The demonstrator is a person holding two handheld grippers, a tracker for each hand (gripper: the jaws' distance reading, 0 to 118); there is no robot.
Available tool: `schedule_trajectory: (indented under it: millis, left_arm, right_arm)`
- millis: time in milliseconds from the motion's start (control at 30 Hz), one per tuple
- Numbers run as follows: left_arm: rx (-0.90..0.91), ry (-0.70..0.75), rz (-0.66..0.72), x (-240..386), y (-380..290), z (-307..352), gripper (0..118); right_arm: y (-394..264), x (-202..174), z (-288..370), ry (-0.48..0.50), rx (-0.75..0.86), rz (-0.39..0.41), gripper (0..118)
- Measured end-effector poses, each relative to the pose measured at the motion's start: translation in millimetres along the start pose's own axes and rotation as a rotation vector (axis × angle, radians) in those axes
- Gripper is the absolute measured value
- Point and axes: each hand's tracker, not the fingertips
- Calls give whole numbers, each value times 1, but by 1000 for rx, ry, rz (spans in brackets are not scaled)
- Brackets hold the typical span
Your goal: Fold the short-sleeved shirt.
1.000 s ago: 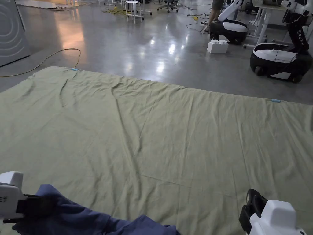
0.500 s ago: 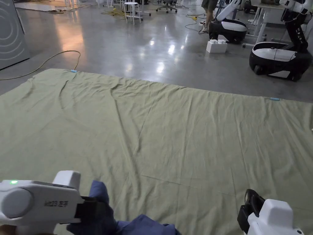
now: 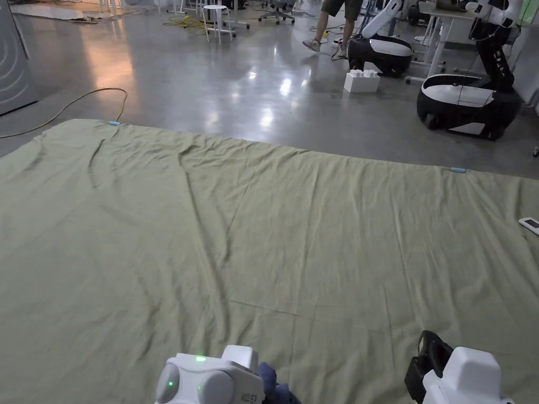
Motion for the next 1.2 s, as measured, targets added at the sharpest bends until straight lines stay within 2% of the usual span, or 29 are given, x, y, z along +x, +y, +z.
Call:
schedule_trajectory:
  millis: [133, 267, 433, 533, 633, 767, 900, 1067, 1200]
  left_arm:
    - [9, -1, 31, 1, -7, -10, 19]
    - [18, -111, 86, -2, -8, 14, 56]
    - [85, -117, 74, -10, -10, 48, 56]
    - [116, -94, 90, -17, -10, 52, 53]
    - [79, -52, 100, -17, -9, 33, 23]
    - [-19, -131, 112, -9, -16, 2, 13]
    - [-18, -113, 57, 4, -27, -21, 13]
    - [14, -98, 79, 2, -35, -36, 11]
    - [27, -80, 37, 8, -36, -33, 10]
  right_arm:
    - [-1, 2, 0, -3, -4, 5, 2]
    - [-3, 3, -1, -9, -7, 0, 2]
    - [-5, 2, -2, -3, -12, -7, 2]
    - [-5, -1, -2, 0, -10, -6, 2]
    - [-4, -3, -2, 6, -9, -5, 2]
    - [-4, -5, -1, 9, -10, -1, 2]
    - [-5, -2, 0, 2, -13, 1, 2]
    - [-6, 1, 1, -4, -17, 4, 2]
    - [-5, 0, 0, -1, -17, 0, 2]
